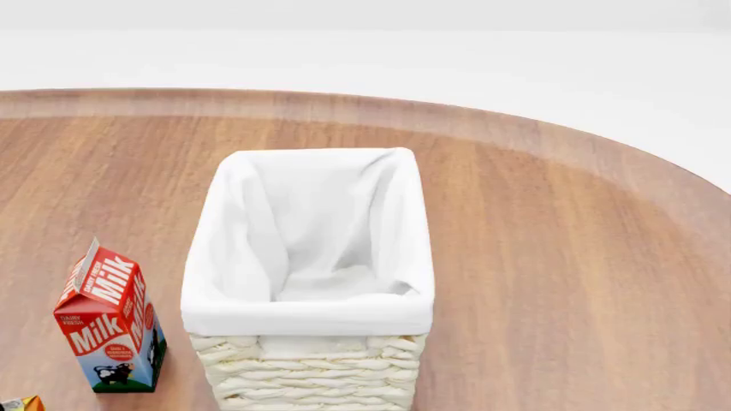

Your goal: Pick up the alphabet soup, and put it in the basket.

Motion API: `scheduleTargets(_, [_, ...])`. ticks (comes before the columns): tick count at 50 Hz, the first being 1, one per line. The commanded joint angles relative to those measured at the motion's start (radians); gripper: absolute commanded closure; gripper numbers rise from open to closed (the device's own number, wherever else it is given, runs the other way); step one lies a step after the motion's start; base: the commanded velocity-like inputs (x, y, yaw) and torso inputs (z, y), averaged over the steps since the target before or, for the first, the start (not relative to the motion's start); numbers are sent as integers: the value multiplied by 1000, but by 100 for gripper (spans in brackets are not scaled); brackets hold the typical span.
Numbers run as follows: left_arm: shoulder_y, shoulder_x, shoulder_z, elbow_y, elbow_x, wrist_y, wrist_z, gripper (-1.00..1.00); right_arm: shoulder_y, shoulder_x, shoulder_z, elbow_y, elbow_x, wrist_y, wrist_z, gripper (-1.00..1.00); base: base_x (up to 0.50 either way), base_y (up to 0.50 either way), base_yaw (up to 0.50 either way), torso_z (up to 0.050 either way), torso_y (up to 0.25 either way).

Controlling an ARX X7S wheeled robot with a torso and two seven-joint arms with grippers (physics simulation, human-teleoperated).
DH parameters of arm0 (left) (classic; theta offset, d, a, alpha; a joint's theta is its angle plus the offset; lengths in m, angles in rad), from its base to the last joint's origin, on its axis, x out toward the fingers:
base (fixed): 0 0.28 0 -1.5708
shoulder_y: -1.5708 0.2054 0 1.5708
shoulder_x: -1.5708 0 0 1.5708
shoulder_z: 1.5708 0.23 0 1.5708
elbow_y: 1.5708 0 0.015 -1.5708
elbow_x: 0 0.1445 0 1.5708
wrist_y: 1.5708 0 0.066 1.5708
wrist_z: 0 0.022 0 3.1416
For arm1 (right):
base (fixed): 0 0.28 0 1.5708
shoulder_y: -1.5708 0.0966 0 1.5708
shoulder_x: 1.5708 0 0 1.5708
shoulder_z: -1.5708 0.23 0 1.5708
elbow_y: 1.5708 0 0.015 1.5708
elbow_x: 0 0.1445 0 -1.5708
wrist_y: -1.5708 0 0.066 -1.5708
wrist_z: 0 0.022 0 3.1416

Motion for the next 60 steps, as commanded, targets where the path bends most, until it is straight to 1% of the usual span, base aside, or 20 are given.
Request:
scheduleTargets(1, [-4,-2,2,-4,-3,0,-2,-100,-50,25,47,-23,99,-208,-33,100,0,0,0,0,0])
scheduleTargets(7, [-5,-1,6,-5,-3,-2,-3,-100,-66,14,65,-18,140,-277,-37,100,0,0,0,0,0])
scheduleTargets(15, [-7,-3,5,-5,-5,-4,-7,-100,-77,9,78,-20,137,-295,-31,100,0,0,0,0,0])
scheduleTargets(22, [-4,-5,4,1,-4,-6,-11,-100,-46,41,117,-117,128,-184,54,100,0,0,0,0,1])
scheduleTargets(23, [-2,-6,2,4,-7,-5,-11,-100,-34,54,141,-163,121,-129,102,100,0,0,0,0,0])
scheduleTargets(26, [-1,-9,-1,6,-12,-5,-12,-100,-5,84,168,-244,130,-18,178,100,0,0,0,0,0])
scheduleTargets(28, [3,-10,-4,11,-9,-4,-16,-100,46,121,189,-314,166,126,267,100,0,0,1,0,0])
scheduleTargets(30, [6,-13,-8,15,-15,-2,-17,-100,87,138,197,-338,194,169,283,100,0,0,0,0,0])
scheduleTargets(34, [8,-14,-8,18,-13,0,-20,-100,197,180,212,-397,257,352,389,100,0,0,0,0,0])
scheduleTargets(36, [8,-15,-7,18,-15,0,-19,-100,230,193,213,-414,277,389,402,100,0,0,0,0,0])
scheduleTargets(37, [8,-15,-9,19,-15,0,-20,-100,279,214,215,-442,312,468,447,100,0,0,0,0,0])
scheduleTargets(39, [9,-16,-9,20,-15,1,-21,-100,336,223,216,-465,316,548,503,100,0,0,0,0,0])
scheduleTargets(41, [10,-16,-9,20,-16,3,-22,-100,420,232,207,-466,397,651,548,100,0,0,0,0,0])
scheduleTargets(43, [8,-16,-9,15,-17,5,-22,-100,519,233,189,-462,455,761,595,100,0,0,0,0,0])
scheduleTargets(44, [7,-17,-9,14,-17,5,-22,-100,539,229,187,-462,461,768,592,100,0,0,0,0,0])
scheduleTargets(46, [5,-17,-8,11,-16,6,-23,-100,613,225,174,-461,482,850,641,100,0,0,0,0,5])
scheduleTargets(49, [6,-18,-9,12,-15,8,-24,-100,784,214,152,-441,587,1008,702,100,0,0,0,0,0])
scheduleTargets(56, [9,-18,-4,17,-13,6,-24,-100,1027,165,116,-383,711,1201,785,100,0,0,0,0,0])
scheduleTargets(58, [8,-18,-3,17,-12,6,-25,-100,1126,131,93,-329,745,1277,811,100,0,0,0,0,0])
scheduleTargets(60, [7,-18,-3,16,-11,5,-26,-100,1186,109,72,-287,756,1326,825,100,0,0,0,0,0])
